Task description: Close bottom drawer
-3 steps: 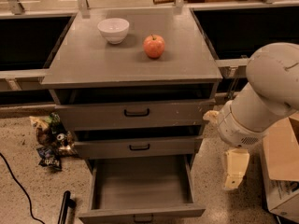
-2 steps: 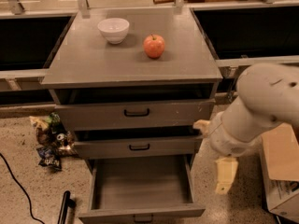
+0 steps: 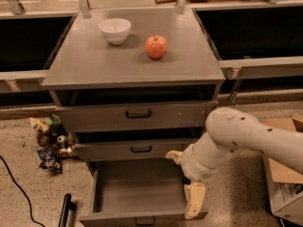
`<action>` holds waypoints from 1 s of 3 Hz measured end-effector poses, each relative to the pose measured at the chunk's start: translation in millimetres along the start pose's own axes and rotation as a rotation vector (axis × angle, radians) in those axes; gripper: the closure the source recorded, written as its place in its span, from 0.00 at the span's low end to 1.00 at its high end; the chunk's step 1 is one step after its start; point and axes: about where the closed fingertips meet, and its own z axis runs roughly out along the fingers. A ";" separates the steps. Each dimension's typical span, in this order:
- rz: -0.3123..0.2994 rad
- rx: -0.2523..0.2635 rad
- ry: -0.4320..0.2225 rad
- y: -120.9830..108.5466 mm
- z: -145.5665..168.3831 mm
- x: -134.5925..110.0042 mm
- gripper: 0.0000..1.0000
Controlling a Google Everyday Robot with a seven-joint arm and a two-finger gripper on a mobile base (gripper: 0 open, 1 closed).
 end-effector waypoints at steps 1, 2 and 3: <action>-0.022 -0.089 -0.069 5.0 56.3 -10.9 0.00; -0.016 -0.101 -0.078 6.5 62.2 -9.3 0.00; -0.012 -0.106 -0.079 6.6 66.3 -8.2 0.00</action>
Offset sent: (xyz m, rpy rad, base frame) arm -0.0117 0.0308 -0.0402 0.0500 0.0733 0.0540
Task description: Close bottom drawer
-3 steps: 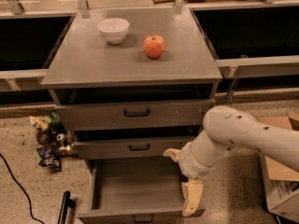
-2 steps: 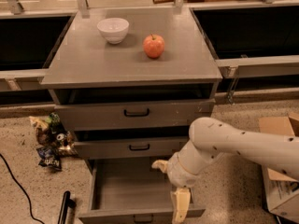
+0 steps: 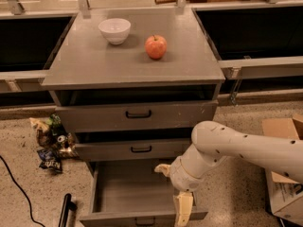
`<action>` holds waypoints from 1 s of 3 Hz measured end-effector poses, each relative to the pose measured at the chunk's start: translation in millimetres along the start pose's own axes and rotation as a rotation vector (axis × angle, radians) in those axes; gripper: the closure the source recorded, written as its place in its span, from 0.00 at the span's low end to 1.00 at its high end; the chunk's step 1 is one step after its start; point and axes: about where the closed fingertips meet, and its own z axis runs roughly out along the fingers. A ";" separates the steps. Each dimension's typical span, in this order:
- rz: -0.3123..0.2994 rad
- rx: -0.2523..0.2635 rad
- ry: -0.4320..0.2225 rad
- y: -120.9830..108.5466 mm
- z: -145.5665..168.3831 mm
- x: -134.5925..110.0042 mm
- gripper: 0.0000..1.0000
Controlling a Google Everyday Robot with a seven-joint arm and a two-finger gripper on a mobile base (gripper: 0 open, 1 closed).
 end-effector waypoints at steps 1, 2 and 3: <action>0.027 -0.022 -0.014 -5.1 47.7 22.8 0.00; 0.054 -0.042 -0.052 -13.3 120.2 58.2 0.00; 0.094 -0.062 -0.110 -14.1 181.2 90.5 0.19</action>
Offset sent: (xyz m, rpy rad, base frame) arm -0.0118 0.0272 -0.2445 0.0753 0.1525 -0.0505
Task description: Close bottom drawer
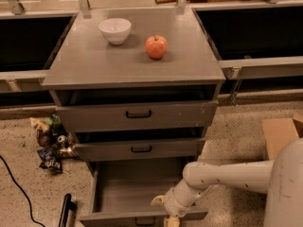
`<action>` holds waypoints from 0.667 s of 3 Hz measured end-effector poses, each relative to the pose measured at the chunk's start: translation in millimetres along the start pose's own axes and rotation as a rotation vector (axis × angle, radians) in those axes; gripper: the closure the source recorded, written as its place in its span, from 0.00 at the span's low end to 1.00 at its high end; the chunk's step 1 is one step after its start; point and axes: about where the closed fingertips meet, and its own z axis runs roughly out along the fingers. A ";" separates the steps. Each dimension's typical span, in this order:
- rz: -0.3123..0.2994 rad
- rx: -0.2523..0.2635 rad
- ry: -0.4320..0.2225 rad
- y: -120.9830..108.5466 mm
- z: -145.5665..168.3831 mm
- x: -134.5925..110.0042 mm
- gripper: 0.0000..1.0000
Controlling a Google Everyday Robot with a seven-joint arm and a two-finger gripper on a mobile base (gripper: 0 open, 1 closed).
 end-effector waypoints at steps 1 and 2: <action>0.046 -0.019 -0.075 -2.6 45.6 33.8 0.42; 0.061 -0.043 -0.094 4.5 62.6 36.9 0.66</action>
Offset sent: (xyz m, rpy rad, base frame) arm -0.0082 -0.0006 -0.0501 0.0504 0.0508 -0.0355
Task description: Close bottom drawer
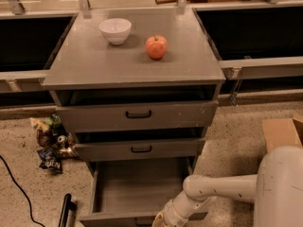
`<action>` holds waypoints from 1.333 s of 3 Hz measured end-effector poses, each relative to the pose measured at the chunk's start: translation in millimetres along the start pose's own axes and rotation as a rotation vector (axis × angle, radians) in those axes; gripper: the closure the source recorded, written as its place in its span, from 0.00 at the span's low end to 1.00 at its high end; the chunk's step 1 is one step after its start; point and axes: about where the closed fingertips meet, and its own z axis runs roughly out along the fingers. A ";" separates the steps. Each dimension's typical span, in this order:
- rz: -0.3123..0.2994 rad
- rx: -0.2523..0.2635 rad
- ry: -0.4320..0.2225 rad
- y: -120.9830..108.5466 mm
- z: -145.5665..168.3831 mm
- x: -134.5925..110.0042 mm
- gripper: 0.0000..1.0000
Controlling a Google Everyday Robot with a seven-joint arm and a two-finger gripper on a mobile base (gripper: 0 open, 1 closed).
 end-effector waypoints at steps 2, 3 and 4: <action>0.032 0.051 -0.002 -6.3 0.3 24.0 1.00; 0.040 0.104 0.053 -19.0 2.0 61.9 1.00; 0.031 0.115 0.083 -31.9 8.9 95.8 1.00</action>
Offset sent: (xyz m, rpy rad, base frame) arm 0.0145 -0.0406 -0.0388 -0.0264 -0.0458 -0.1336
